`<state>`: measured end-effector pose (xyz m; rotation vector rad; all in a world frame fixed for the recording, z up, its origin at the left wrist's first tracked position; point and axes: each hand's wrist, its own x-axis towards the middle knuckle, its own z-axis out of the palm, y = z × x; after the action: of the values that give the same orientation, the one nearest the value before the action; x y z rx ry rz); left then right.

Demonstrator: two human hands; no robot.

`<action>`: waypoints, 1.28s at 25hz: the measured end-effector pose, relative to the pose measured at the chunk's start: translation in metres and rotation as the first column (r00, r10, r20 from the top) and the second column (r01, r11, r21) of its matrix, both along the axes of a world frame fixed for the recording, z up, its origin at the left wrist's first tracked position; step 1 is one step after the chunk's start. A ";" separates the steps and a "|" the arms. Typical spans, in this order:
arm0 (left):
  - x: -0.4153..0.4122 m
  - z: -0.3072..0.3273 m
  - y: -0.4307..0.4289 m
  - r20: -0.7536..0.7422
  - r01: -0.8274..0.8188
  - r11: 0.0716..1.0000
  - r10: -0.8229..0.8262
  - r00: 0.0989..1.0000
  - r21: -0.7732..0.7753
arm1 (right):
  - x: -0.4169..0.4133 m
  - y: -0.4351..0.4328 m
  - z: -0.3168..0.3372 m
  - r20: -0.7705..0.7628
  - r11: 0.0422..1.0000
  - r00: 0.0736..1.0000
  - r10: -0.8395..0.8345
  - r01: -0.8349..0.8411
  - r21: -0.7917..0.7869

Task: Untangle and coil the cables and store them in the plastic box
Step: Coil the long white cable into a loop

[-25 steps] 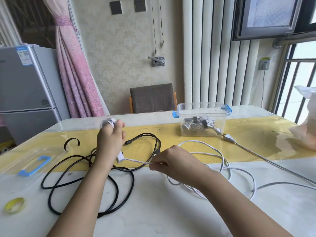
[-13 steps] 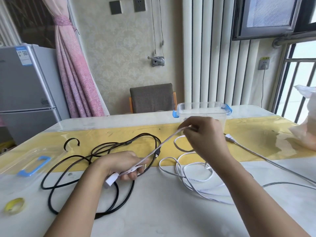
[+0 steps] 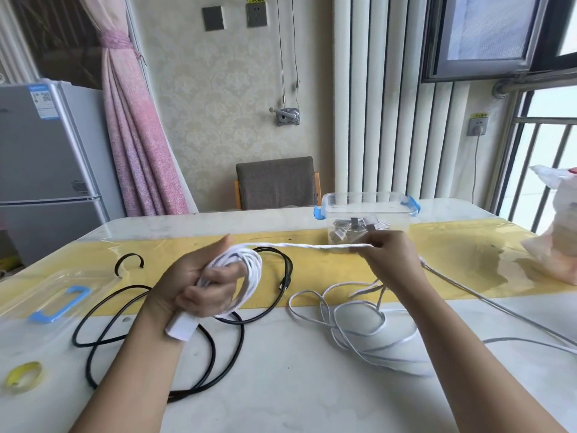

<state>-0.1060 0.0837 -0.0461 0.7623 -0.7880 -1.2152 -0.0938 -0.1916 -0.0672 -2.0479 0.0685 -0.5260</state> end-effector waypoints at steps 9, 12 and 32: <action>0.003 0.009 0.010 -0.371 -0.497 0.795 0.370 0.852 -0.348 | -0.002 0.026 -0.016 -0.078 0.863 0.948 0.309 -0.314 -0.395; 0.012 0.007 0.019 -0.343 -0.628 0.698 0.529 0.776 -0.343 | -0.006 0.037 -0.019 -0.153 0.766 0.933 0.324 -0.354 -0.536; 0.034 -0.027 -0.026 0.591 -0.886 -0.253 0.669 -0.451 -0.389 | -0.024 0.055 -0.009 0.076 0.664 0.849 0.523 -0.349 -0.662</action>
<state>-0.0716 0.0573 -0.0734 1.7215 -0.1577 0.7548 -0.1180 -0.1363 -0.0763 -2.4962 -0.8700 -0.5445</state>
